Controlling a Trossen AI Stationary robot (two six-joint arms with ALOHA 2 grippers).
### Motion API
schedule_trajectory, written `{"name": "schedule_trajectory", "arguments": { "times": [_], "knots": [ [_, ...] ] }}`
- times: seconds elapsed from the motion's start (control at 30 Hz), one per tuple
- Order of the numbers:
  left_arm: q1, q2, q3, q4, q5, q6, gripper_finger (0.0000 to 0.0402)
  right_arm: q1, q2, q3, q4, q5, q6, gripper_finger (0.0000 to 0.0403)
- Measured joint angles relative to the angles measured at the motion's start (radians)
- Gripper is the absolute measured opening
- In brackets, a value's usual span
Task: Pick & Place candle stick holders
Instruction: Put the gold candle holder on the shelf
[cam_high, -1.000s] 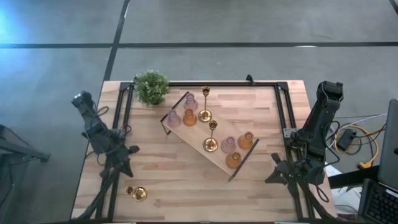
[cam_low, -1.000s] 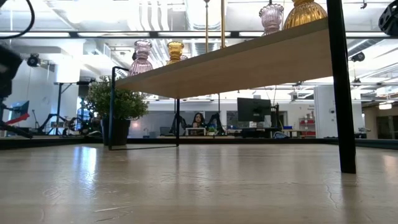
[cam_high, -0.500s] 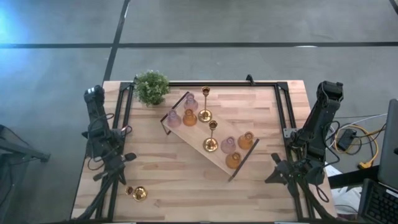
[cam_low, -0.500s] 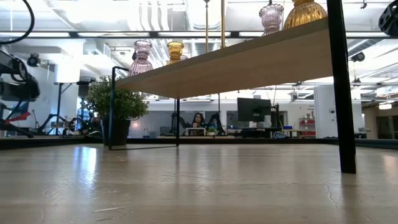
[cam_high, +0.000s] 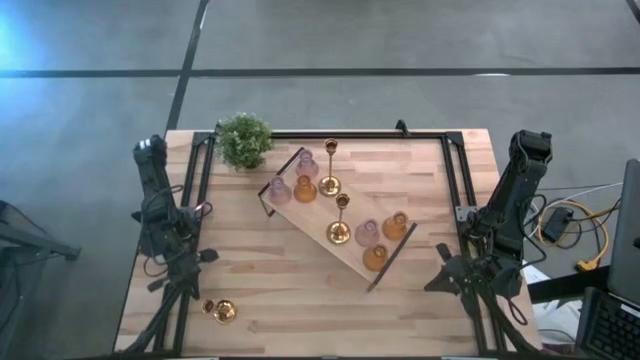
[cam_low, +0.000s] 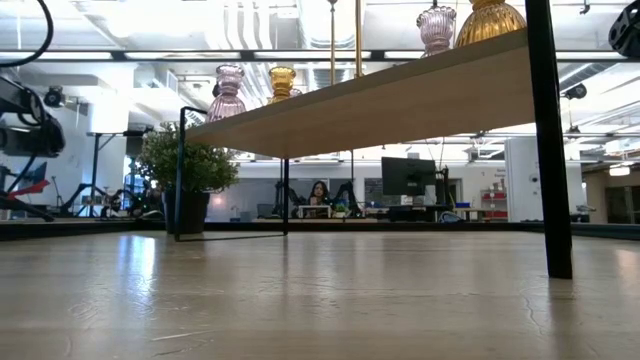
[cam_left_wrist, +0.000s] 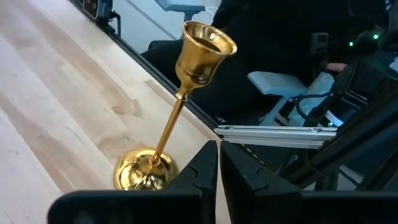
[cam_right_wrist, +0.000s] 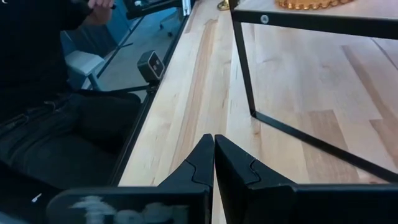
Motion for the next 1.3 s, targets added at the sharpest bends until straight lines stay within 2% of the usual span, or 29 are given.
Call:
{"name": "schedule_trajectory", "arguments": {
  "times": [0.2, 0.37, 0.5, 0.63, 1.3],
  "knots": [
    [0.000, 0.059, -0.005, 0.033, -0.038, 0.043, 0.0037, 0.000, 0.000, 0.000, 0.000, 0.024, -0.003, 0.0009],
    [0.001, 0.112, -0.006, 0.037, -0.115, 0.026, 0.0082, 0.000, 0.000, 0.000, 0.000, 0.024, 0.000, 0.0009],
    [0.001, 0.142, -0.008, 0.065, -0.131, -0.005, 0.0118, 0.000, 0.000, 0.000, 0.001, 0.024, 0.000, 0.0009],
    [0.002, 0.170, -0.008, 0.131, -0.131, -0.004, 0.0139, 0.000, 0.000, 0.000, 0.001, 0.024, -0.001, 0.0009],
    [0.016, 0.380, 0.004, 0.308, -0.109, 0.051, 0.0142, 0.000, 0.000, 0.000, 0.002, 0.024, 0.000, 0.0008]
  ]
}}
